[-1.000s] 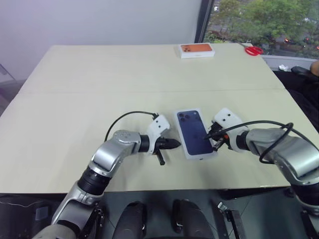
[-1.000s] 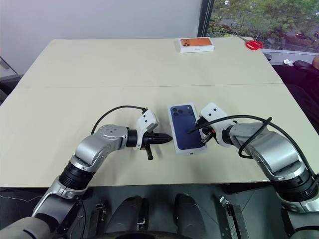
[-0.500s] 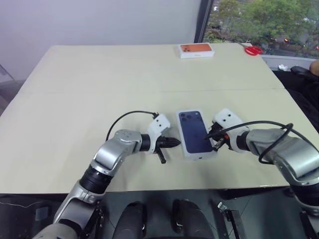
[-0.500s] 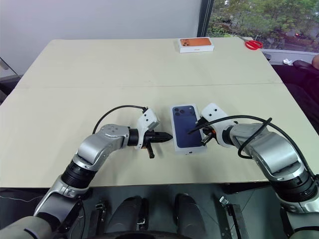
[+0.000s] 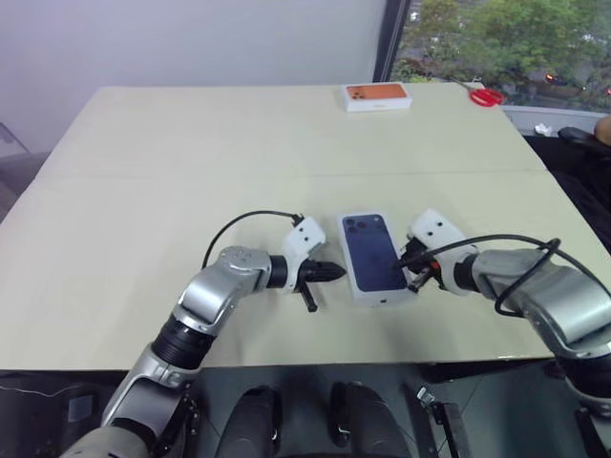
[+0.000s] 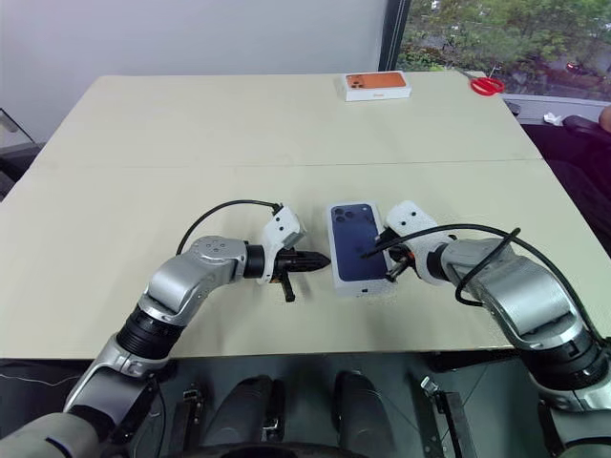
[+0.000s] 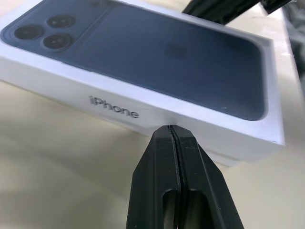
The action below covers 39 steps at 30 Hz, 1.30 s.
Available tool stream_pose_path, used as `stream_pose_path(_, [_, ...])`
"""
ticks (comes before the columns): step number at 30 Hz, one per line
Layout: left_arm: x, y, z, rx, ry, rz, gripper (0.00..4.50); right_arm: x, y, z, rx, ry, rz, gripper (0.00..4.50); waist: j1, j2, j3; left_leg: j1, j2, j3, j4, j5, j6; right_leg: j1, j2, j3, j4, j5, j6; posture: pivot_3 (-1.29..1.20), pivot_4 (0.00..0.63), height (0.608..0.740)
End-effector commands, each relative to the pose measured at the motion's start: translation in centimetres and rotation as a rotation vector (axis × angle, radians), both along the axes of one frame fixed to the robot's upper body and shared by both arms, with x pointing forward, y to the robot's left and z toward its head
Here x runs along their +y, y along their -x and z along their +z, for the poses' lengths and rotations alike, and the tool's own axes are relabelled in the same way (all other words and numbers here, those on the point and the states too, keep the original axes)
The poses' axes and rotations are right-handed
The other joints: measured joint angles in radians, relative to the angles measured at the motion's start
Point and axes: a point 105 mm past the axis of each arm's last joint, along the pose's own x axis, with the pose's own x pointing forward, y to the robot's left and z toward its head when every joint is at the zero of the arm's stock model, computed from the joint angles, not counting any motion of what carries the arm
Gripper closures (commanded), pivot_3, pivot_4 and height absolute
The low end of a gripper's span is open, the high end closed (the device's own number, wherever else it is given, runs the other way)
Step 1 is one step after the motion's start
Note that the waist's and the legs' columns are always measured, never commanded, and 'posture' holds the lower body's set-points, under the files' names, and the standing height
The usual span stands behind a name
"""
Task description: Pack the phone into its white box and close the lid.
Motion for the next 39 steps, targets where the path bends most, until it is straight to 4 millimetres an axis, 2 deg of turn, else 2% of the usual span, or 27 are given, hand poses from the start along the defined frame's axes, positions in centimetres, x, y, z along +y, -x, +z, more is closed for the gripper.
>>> stream_pose_path(1, [0.7, -0.7, 3.1, -0.067, 0.081, 0.012, 4.5, -1.2, -0.2, 2.9, -0.111, 0.02, 0.017, 4.46, 0.0, 0.0, 0.0, 0.0, 0.0, 0.0, 0.0, 0.0, 0.0, 0.0, 0.0, 0.0, 0.0, 0.0, 0.0, 0.0, 0.15, 0.74])
stream_pose_path(5, [1.0, -2.1, 4.8, -0.096, 0.125, 0.042, 4.5, -0.8, 0.6, 4.4, -0.141, -0.024, 0.098, 4.46, 0.001, 0.0, 0.0, 0.0, 0.0, 0.0, 0.0, 0.0, 0.0, 0.001, 0.0, 0.0, 0.0, 0.0, 0.0, 0.0, 0.15, 0.74])
stream_pose_path(9, [-0.3, -4.6, 4.9, -0.171, 0.08, 0.111, 4.5, 1.0, 1.9, 4.7, -0.142, -0.084, 0.21, 4.46, 0.003, 0.0, 0.0, 0.001, 0.0, 0.0, 0.0, 0.0, 0.0, 0.001, 0.0, 0.0, 0.0, 0.0, 0.0, 0.0, 0.15, 0.74])
stream_pose_path(12, [-1.6, -5.6, 4.3, -0.169, 0.052, 0.117, 4.5, 2.8, 3.7, 3.9, -0.09, -0.118, 0.314, 4.46, 0.002, 0.0, 0.0, 0.001, -0.001, 0.0, 0.001, 0.0, 0.0, 0.001, 0.0, 0.0, 0.0, 0.0, 0.0, 0.0, 0.15, 0.74])
stream_pose_path(15, [-2.4, -6.8, 3.2, -0.149, -0.007, 0.142, 4.5, 3.8, 5.5, 2.0, -0.004, -0.116, 0.368, 4.46, 0.002, -0.001, 0.0, 0.001, -0.001, -0.001, 0.001, 0.0, 0.0, 0.002, 0.0, 0.0, 0.0, 0.0, 0.0, 0.0, 0.15, 0.74])
stream_pose_path(18, [-2.8, -6.7, 2.1, -0.121, -0.059, 0.115, 4.5, 3.3, 5.5, 0.3, 0.031, -0.072, 0.317, 4.46, -0.002, -0.001, 0.0, 0.001, -0.001, 0.0, 0.001, 0.0, 0.0, 0.002, 0.0, 0.0, 0.0, 0.0, 0.0, 0.0, 0.15, 0.74])
stream_pose_path(22, [-2.9, -5.9, 1.0, -0.097, -0.1, 0.066, 4.5, 2.3, 5.0, -0.8, 0.058, -0.05, 0.246, 4.46, 0.001, -0.001, 0.0, 0.002, -0.001, 0.0, 0.001, 0.0, 0.0, 0.002, 0.0, 0.0, 0.0, 0.0, 0.0, 0.0, 0.15, 0.74])
stream_pose_path(28, [-2.5, -5.4, 0.2, -0.068, -0.125, 0.064, 4.5, 2.0, 5.1, -1.6, 0.086, -0.035, 0.236, 4.46, 0.001, -0.001, 0.0, 0.004, 0.0, -0.001, 0.001, 0.0, 0.0, 0.005, 0.0, 0.0, 0.0, 0.0, 0.0, 0.0, 0.15, 0.74])
stream_pose_path(31, [-2.1, -5.6, -0.2, -0.069, -0.141, 0.083, 4.5, 2.1, 4.9, -1.5, 0.074, -0.042, 0.236, 4.46, 0.001, -0.001, 0.0, 0.01, 0.0, -0.001, 0.0, 0.0, 0.001, 0.011, 0.0, 0.0, -0.001, -0.001, 0.001, 0.0, 0.15, 0.74])
stream_pose_path(32, [-1.9, -5.7, 0.2, -0.073, -0.11, 0.095, 4.5, 2.0, 4.6, -1.1, 0.053, -0.051, 0.229, 4.46, 0.001, -0.001, 0.0, 0.013, 0.0, -0.001, 0.0, -0.001, 0.001, 0.013, 0.0, 0.0, -0.002, -0.001, 0.001, 0.0, 0.15, 0.74])
stream_pose_path(35, [-0.1, -6.0, 3.6, -0.173, 0.083, 0.134, 4.5, 1.5, 2.4, 1.7, -0.145, -0.084, 0.179, 4.46, -0.005, -0.001, 0.0, 0.014, 0.0, 0.0, -0.001, -0.001, 0.002, 0.014, 0.0, 0.0, -0.002, -0.001, 0.001, 0.0, 0.15, 0.74])
stream_pose_path(37, [2.8, -5.9, 5.4, -0.242, 0.158, 0.191, 4.5, 0.1, 0.5, 3.9, -0.317, -0.11, 0.097, 4.46, -0.008, -0.001, 0.0, 0.014, 0.0, 0.0, -0.001, -0.001, 0.002, 0.012, 0.0, 0.001, -0.001, -0.001, 0.001, 0.0, 0.15, 0.74])
stream_pose_path(39, [6.0, -5.6, 6.1, -0.272, 0.168, 0.251, 4.5, -1.3, -0.6, 5.1, -0.4, -0.156, 0.024, 4.46, -0.009, -0.001, 0.0, 0.013, 0.001, 0.001, -0.001, -0.001, 0.001, 0.011, 0.0, 0.002, 0.0, -0.001, 0.001, 0.0, 0.15, 0.74])
